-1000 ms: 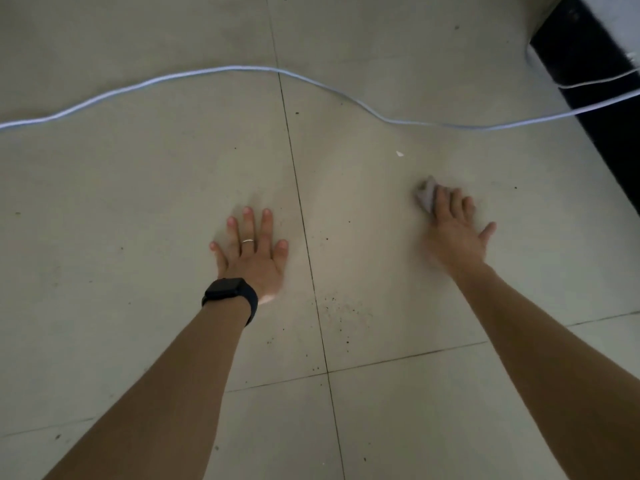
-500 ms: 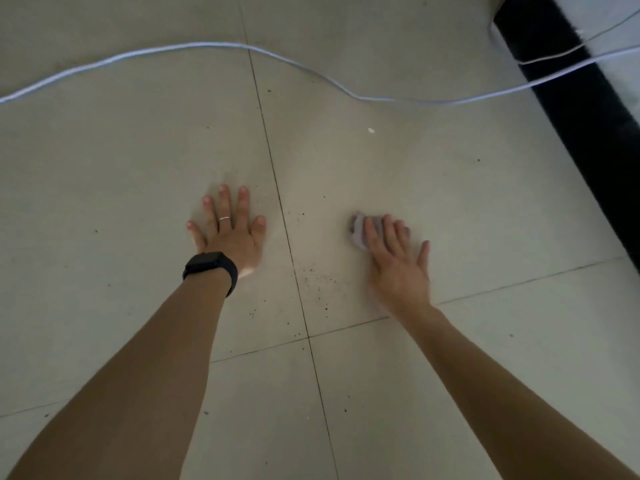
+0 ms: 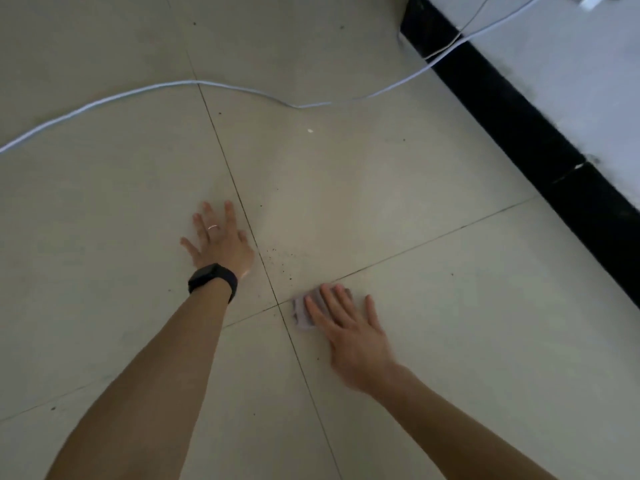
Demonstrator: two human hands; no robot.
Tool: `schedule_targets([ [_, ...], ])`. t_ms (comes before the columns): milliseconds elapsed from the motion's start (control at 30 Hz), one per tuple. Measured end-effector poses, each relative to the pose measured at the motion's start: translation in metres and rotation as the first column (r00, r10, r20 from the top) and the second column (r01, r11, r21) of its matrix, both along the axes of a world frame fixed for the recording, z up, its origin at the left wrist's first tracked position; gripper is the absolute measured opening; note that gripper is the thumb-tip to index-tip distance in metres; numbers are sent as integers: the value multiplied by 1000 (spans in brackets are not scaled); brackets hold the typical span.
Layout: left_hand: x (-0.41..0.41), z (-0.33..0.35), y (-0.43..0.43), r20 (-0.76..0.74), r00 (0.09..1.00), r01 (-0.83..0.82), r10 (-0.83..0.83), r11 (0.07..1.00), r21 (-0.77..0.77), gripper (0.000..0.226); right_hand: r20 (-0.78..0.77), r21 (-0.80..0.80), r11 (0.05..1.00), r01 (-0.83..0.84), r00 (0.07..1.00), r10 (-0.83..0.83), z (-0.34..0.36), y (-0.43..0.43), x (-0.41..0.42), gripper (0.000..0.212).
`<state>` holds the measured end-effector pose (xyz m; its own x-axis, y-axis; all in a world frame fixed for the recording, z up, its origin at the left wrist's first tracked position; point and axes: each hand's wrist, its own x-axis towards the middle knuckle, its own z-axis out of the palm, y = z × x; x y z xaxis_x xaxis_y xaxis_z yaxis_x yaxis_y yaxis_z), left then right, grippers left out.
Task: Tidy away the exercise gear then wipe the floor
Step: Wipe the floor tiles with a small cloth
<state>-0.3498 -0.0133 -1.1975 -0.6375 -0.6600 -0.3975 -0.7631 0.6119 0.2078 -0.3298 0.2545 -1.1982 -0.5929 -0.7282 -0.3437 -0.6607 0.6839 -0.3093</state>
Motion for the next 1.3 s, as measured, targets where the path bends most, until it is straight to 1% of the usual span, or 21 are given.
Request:
schedule_targets([
  [67, 23, 2, 49, -122, 989, 82, -82, 997, -8, 60, 22, -17, 981, -194, 981, 194, -1, 20, 17, 83],
  [133, 52, 0, 98, -165, 947, 276, -276, 961, -24, 59, 25, 11, 962, -274, 962, 274, -2, 42, 8, 83],
  [167, 65, -5, 118, -161, 917, 367, -366, 930, -27, 56, 14, 33, 972, -234, 972, 233, -2, 53, -3, 81],
  [200, 77, -12, 132, -147, 891, 428, -429, 903, -42, 54, -6, 51, 991, -122, 992, 123, -2, 63, -15, 80],
  [233, 84, -19, 140, -125, 881, 452, -456, 890, -65, 54, -25, 67, 997, 43, 999, -41, 0, 73, -26, 80],
  [300, 91, -28, 144, -73, 892, 438, -446, 893, -103, 55, -37, 98, 943, 318, 948, -316, 0, 90, -33, 82],
  [367, 89, -31, 144, -28, 889, 450, -458, 882, -138, 54, -43, 66, 926, 372, 928, -370, -2, 101, -10, 80],
  [500, 85, -23, 150, 0, 898, 437, -440, 893, -110, 52, -48, -29, 993, 118, 992, -119, -9, 127, 72, 78],
  [567, 84, -19, 153, 35, 899, 438, -436, 895, -86, 53, -71, -37, 999, -31, 997, 29, -13, 149, 81, 78],
  [600, 84, -19, 153, 57, 898, 440, -437, 894, -85, 53, -112, -19, 999, -44, 993, 41, -15, 159, 74, 81],
  [633, 84, -18, 155, 76, 892, 452, -446, 888, -90, 53, -145, 4, 999, 33, 989, -32, -15, 169, 66, 85],
  [667, 83, -17, 156, 95, 886, 463, -455, 881, -95, 53, -133, 41, 983, 179, 976, -172, -12, 177, 58, 88],
  [733, 81, -15, 158, 146, 877, 475, -459, 874, -106, 54, -45, 99, 854, 510, 860, -509, -5, 184, 58, 86],
  [767, 80, -13, 160, 172, 875, 475, -453, 872, -120, 54, -11, 89, 797, 598, 801, -599, -2, 184, 71, 83],
  [800, 79, -11, 165, 194, 870, 482, -453, 864, -144, 55, 1, 48, 777, 628, 778, -628, 1, 184, 91, 81],
  [867, 81, -7, 185, 182, 846, 531, -500, 822, -206, 57, 9, -10, 863, 505, 863, -505, -4, 191, 148, 82],
  [933, 94, -2, 224, 65, 772, 628, -632, 744, -227, 63, -14, -16, 943, 334, 943, -334, -12, 212, 203, 80],
  [967, 106, 1, 255, 3, 704, 695, -710, 689, -206, 65, -27, -16, 953, 301, 953, -302, -13, 230, 226, 79],
  [1100, 177, 0, 388, -66, 368, 925, -927, 373, -77, 69, -39, 26, 901, 432, 902, -431, -7, 315, 292, 77],
  [1200, 229, -5, 477, -56, 126, 992, -990, 126, 10, 70, -6, 59, 741, 669, 742, -670, -3, 382, 351, 84],
  [1300, 263, -5, 539, -52, -24, 998, -998, -26, 50, 70, 0, 78, 477, 876, 478, -878, 1, 433, 417, 84],
])
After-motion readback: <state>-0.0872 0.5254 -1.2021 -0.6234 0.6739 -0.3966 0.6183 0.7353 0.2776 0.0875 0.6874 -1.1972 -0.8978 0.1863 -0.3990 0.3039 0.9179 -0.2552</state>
